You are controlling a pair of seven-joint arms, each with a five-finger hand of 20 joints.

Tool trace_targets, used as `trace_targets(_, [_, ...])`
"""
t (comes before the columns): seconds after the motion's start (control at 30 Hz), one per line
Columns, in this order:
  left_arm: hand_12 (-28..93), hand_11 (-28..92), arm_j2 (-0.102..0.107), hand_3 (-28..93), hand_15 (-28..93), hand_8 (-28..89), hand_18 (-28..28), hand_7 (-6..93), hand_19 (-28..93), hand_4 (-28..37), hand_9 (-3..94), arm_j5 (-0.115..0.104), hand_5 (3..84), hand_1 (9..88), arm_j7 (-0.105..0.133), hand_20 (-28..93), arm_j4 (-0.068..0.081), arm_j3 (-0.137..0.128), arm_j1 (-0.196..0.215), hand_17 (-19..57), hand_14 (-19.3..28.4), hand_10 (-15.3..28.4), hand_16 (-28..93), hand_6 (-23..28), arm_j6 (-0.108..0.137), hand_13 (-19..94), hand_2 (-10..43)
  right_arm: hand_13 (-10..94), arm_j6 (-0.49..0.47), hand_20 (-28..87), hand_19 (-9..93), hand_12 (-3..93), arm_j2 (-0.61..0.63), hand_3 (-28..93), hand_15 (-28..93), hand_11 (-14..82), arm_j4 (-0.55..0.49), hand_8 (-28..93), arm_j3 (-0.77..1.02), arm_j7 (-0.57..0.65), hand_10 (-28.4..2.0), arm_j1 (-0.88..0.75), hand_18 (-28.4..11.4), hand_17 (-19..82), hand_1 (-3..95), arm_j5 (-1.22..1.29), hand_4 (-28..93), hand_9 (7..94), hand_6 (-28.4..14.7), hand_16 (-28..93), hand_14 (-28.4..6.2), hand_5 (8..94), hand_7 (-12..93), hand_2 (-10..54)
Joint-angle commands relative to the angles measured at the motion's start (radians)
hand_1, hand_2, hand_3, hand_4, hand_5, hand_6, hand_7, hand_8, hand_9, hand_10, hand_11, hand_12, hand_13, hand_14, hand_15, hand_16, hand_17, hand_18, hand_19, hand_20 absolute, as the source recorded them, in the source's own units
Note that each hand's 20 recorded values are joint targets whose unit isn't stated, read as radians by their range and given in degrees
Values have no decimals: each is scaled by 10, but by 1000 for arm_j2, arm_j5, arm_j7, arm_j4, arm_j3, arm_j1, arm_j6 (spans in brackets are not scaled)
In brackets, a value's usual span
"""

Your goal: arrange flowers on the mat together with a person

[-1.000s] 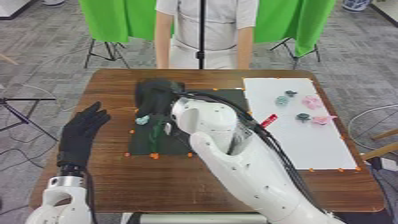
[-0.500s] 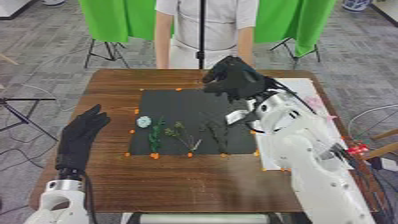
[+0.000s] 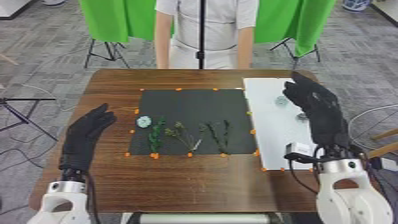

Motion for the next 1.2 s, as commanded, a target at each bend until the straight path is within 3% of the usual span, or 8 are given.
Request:
trace_targets(0.03, [146,155,-17,679,117,-57,128,117,60,-264,441,15,469,216,-2,205,-18,14,19,66,168,129,59,29,-25,356,50,320,-24,270,43,121,-80,801,80,48,10,-82,8,-90,-155,-107,-133,190,103,11,-173,438,-6,169,-132,430,81,12])
trace_targets(0.13, [146,154,-16,680,118,-58,128,117,61,-261,441,17,470,216,-1,206,-24,14,21,66,169,129,60,29,-27,356,47,318,-34,269,30,120,-78,806,81,48,5,-82,22,-104,-153,-120,-127,193,97,20,-173,438,-6,161,-129,428,83,13])
trace_targets(0.37, [146,154,-7,677,119,-57,128,116,60,-257,442,16,470,218,-2,206,-20,25,0,67,169,127,59,29,-48,357,45,325,-39,277,19,118,-89,813,92,50,8,-87,26,-109,-153,-132,-124,199,90,29,-175,445,-5,151,-128,434,92,15])
trace_targets(0.67, [147,154,-7,676,118,-57,129,116,61,-250,443,5,470,221,7,206,-19,27,4,66,169,128,60,29,-43,357,39,329,-25,282,15,118,-89,815,98,51,11,-87,17,-115,-155,-134,-123,204,88,48,-176,448,-6,147,-129,436,94,17])
trace_targets(0.8, [147,154,-10,676,118,-57,129,117,61,-246,443,-7,470,223,9,205,-26,21,18,66,169,128,60,29,-32,357,35,332,-23,284,15,118,-92,816,100,52,5,-88,20,-110,-155,-143,-122,205,88,44,-175,450,-6,146,-130,439,95,17])
trace_targets(1.0, [148,154,-9,677,118,-56,129,117,61,-244,442,0,470,224,6,205,-23,24,4,65,169,128,60,29,-39,358,33,337,-8,286,15,120,-89,819,104,52,8,-88,24,-111,-155,-135,-123,207,87,53,-174,453,-5,147,-131,443,97,18])
trace_targets(1.2, [149,155,-11,678,117,-57,129,118,60,-242,443,-10,470,223,7,205,-23,23,10,65,169,127,60,29,-28,358,30,338,-2,287,15,120,-95,819,105,53,9,-89,25,-114,-154,-136,-124,207,87,50,-174,454,-5,148,-131,445,98,18])
